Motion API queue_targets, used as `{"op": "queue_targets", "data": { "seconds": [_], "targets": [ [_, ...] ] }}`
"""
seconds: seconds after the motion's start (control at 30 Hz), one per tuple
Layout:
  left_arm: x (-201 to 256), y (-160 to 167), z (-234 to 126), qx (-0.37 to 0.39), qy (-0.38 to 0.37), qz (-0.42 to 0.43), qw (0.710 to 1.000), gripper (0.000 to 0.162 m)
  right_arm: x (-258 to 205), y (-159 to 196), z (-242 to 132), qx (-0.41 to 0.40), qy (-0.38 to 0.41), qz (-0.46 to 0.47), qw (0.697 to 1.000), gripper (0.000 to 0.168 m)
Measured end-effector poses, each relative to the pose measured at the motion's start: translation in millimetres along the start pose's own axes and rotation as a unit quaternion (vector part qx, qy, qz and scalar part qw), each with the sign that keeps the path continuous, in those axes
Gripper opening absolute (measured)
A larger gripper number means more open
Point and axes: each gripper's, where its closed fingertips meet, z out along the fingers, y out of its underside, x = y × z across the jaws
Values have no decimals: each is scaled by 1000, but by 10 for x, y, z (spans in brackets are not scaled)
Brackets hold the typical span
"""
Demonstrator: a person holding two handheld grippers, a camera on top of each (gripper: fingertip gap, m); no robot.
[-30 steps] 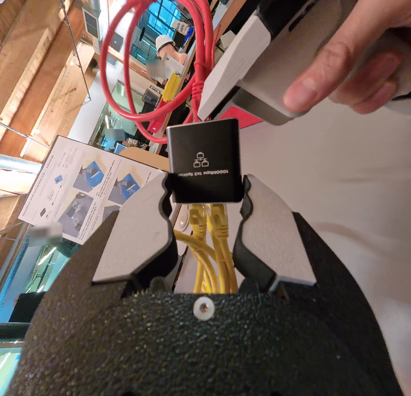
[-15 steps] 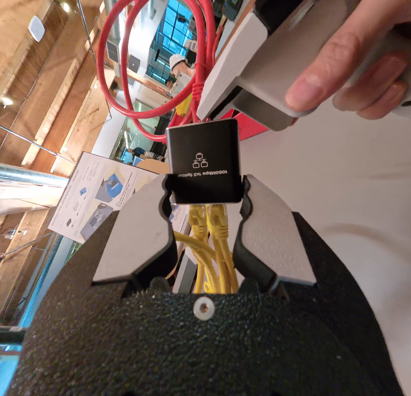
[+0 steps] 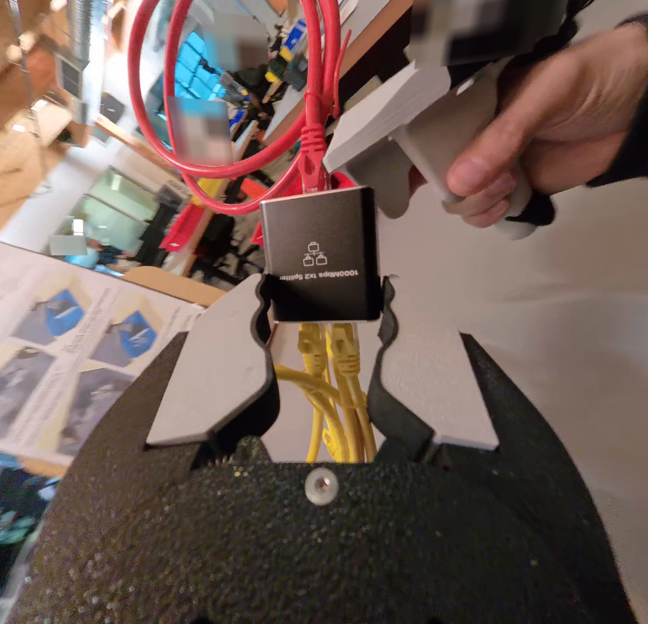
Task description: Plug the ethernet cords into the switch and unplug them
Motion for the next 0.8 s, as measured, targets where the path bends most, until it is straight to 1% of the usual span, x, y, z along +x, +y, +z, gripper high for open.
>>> {"op": "queue_targets", "data": {
  "seconds": [0.1,0.2,0.27,0.33,0.4,0.57,0.63,0.7,0.77,0.8],
  "targets": [
    [83,-23,-37,21,72,-69,995,60,-32,11,-16,-5,-16,-15,1000,16],
    [159,-50,-101,38,150,-134,979,60,-117,38,-27,-20,-46,-38,998,18],
    [196,-56,-141,45,189,-159,968,60,-147,59,-16,-28,-54,-42,997,18],
    [213,-62,-167,50,212,-176,960,60,-145,78,8,-31,-49,-39,998,17],
    [206,-64,-177,54,222,-190,955,60,-134,96,40,-27,-43,-17,999,22],
    [238,-36,-206,57,253,-225,939,60,-119,116,82,-18,-36,14,999,20],
    [248,1,-222,54,268,-243,931,61,-129,159,76,-43,-38,25,998,22],
    [254,68,-243,41,284,-264,921,61,-155,218,14,-87,-51,43,994,26],
    [273,151,-272,18,302,-286,909,61,-206,222,-89,-119,-62,32,990,21],
    [287,195,-286,4,311,-297,903,61,-222,224,-134,-138,-56,11,989,21]
  ]
}}
